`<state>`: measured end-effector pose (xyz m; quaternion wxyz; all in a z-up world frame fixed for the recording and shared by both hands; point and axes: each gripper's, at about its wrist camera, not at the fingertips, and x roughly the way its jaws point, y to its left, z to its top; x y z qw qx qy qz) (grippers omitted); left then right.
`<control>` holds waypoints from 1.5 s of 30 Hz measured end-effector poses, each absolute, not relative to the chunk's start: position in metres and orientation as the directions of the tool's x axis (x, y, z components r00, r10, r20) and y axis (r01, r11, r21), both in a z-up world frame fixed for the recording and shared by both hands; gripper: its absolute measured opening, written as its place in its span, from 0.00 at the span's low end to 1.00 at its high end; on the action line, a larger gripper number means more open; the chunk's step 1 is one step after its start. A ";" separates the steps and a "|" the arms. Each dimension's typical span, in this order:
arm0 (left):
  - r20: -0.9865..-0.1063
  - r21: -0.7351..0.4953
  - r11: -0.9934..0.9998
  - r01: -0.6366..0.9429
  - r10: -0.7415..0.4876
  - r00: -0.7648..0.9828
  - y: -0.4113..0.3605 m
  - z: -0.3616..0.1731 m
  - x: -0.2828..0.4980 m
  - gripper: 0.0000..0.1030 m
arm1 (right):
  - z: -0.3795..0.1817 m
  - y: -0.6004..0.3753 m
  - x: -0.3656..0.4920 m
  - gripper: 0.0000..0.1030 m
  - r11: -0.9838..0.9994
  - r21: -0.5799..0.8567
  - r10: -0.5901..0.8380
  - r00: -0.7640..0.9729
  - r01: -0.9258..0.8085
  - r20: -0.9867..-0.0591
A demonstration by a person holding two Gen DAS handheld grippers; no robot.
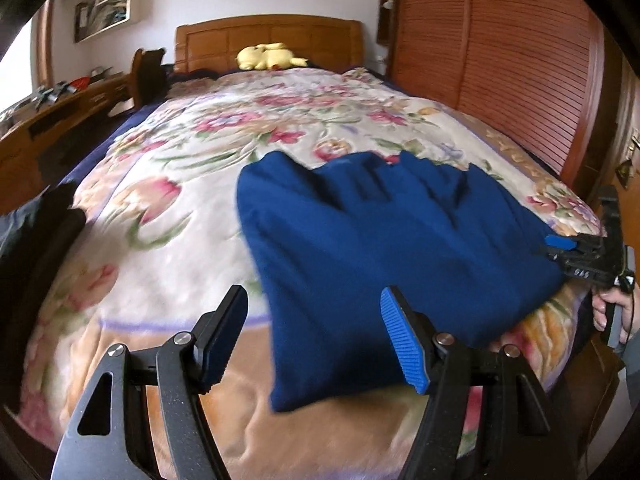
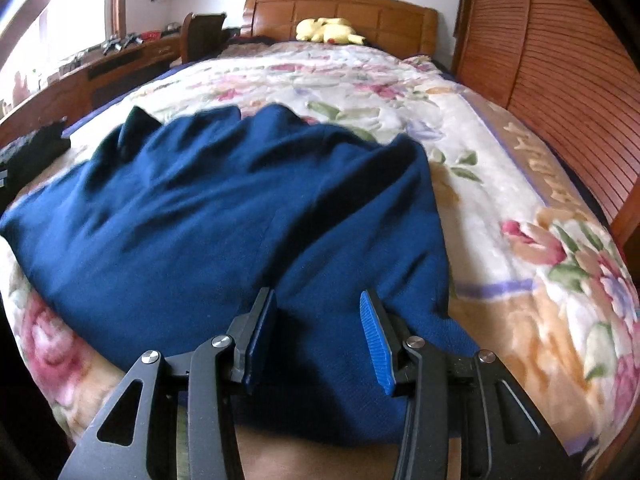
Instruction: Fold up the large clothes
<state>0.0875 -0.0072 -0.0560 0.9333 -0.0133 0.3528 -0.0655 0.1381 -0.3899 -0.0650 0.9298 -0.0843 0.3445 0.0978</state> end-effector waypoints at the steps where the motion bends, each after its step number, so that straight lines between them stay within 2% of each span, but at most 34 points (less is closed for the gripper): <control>1: -0.663 -0.075 0.992 0.105 -0.128 0.738 -0.004 -0.060 0.086 0.68 | -0.062 -0.387 0.134 0.44 0.968 -0.079 0.135 0.756 -0.239 -0.641; 6: -0.706 -0.094 0.993 0.067 -0.114 0.699 0.005 -0.081 0.082 0.68 | -0.049 -0.355 0.116 0.44 0.949 -0.027 0.237 0.764 -0.315 -0.600; 13: -0.711 -0.105 0.993 0.058 -0.116 0.694 0.011 -0.083 0.076 0.68 | -0.062 -0.296 0.107 0.44 0.895 0.000 0.346 0.697 -0.445 -0.629; 17: -0.719 -0.122 0.991 0.053 -0.125 0.684 0.017 -0.089 0.076 0.68 | -0.079 -0.278 0.109 0.44 0.891 -0.058 0.309 0.695 -0.451 -0.649; 28: -0.736 -0.206 0.978 0.025 -0.171 0.655 0.027 -0.109 0.074 0.68 | -0.085 -0.283 0.118 0.44 0.888 -0.024 0.337 0.688 -0.458 -0.643; 38: -0.734 -0.205 0.978 0.022 -0.169 0.658 0.027 -0.111 0.072 0.68 | -0.091 -0.287 0.117 0.45 0.887 -0.009 0.355 0.694 -0.462 -0.627; 42: -0.723 -0.241 0.970 0.035 -0.203 0.661 0.027 -0.111 0.071 0.59 | -0.091 -0.289 0.118 0.45 0.885 0.004 0.367 0.690 -0.466 -0.624; 44: -0.721 -0.257 0.966 0.043 -0.221 0.657 0.026 -0.111 0.071 0.51 | -0.092 -0.289 0.119 0.45 0.884 0.004 0.368 0.692 -0.467 -0.621; 45: -0.720 -0.274 0.960 0.052 -0.240 0.651 0.026 -0.110 0.072 0.43 | -0.092 -0.289 0.119 0.45 0.885 0.004 0.368 0.693 -0.466 -0.620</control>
